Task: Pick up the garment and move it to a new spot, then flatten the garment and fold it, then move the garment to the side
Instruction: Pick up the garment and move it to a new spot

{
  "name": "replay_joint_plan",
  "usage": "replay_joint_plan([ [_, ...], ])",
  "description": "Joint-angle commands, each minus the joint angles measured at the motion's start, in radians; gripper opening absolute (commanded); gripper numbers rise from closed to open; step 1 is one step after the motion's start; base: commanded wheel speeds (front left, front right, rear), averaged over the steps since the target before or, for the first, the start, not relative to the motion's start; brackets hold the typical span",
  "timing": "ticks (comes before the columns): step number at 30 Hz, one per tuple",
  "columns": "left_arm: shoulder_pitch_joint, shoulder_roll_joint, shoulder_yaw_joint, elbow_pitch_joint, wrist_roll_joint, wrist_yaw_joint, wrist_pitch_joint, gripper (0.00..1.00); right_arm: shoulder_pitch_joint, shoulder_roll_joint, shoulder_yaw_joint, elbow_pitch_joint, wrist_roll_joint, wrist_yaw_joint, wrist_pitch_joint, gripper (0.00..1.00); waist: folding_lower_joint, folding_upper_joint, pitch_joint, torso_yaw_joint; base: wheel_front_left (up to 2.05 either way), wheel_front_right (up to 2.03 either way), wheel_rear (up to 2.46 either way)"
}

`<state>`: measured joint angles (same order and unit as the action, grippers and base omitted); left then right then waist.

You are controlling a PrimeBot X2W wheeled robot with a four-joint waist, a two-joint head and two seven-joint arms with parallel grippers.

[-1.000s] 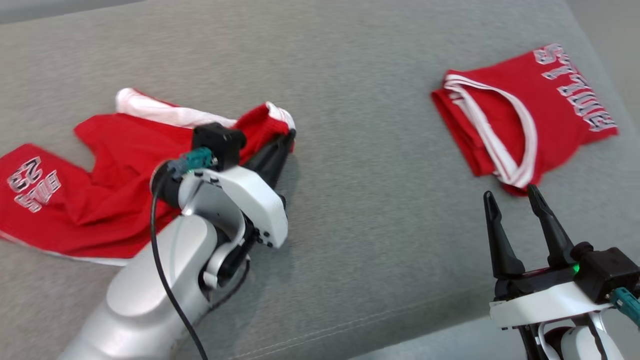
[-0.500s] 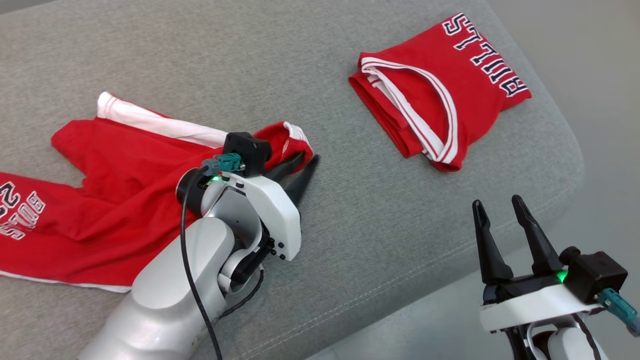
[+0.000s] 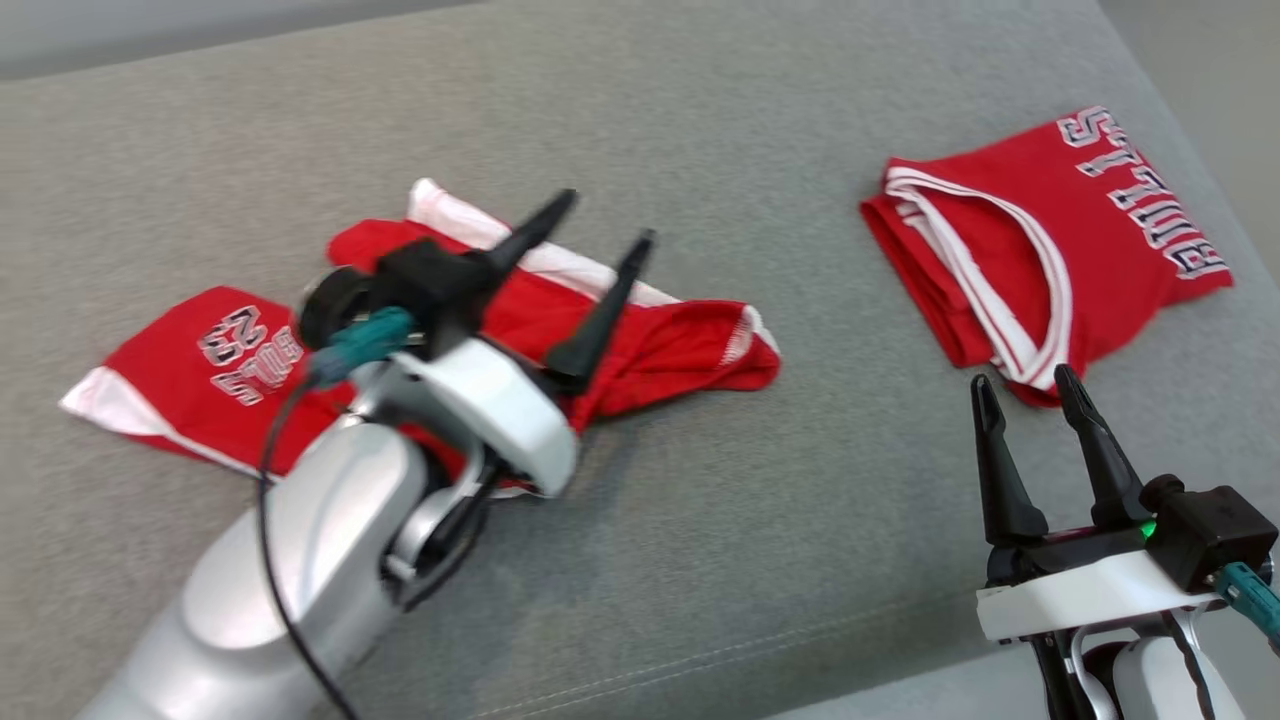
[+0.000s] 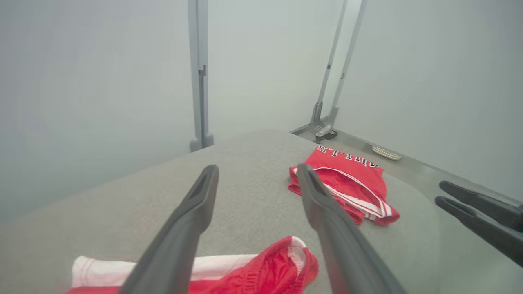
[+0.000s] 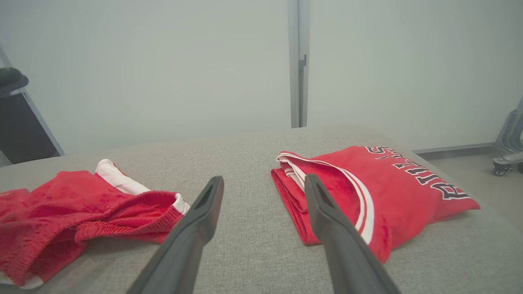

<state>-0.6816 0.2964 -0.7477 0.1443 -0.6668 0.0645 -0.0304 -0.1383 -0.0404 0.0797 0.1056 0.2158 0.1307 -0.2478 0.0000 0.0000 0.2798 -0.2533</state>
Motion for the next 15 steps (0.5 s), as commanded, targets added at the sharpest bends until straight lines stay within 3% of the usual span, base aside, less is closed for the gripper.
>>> replay_joint_plan([
  [1, 0.009, 0.049, 0.059, -0.039, 0.011, 0.029, -0.019, 1.0, -0.023, -0.01, 0.019, -0.033, -0.017, 0.0, -0.013, 1.0, 0.0, 0.0, -0.041, 0.076, 0.0, 0.0, 0.0],
  [8, 0.133, 0.176, 0.218, -0.085, -0.015, 0.125, -0.137, 1.0, -0.009, -0.014, 0.025, -0.041, -0.042, 0.0, -0.01, 1.0, 0.0, 0.0, -0.081, 0.174, 0.0, 0.0, 0.0],
  [15, 0.301, 0.264, 0.355, -0.115, -0.051, 0.135, -0.218, 1.0, 0.031, -0.033, 0.019, -0.043, -0.044, 0.0, 0.012, 1.0, 0.0, 0.0, -0.129, 0.236, 0.0, 0.0, 0.0],
])
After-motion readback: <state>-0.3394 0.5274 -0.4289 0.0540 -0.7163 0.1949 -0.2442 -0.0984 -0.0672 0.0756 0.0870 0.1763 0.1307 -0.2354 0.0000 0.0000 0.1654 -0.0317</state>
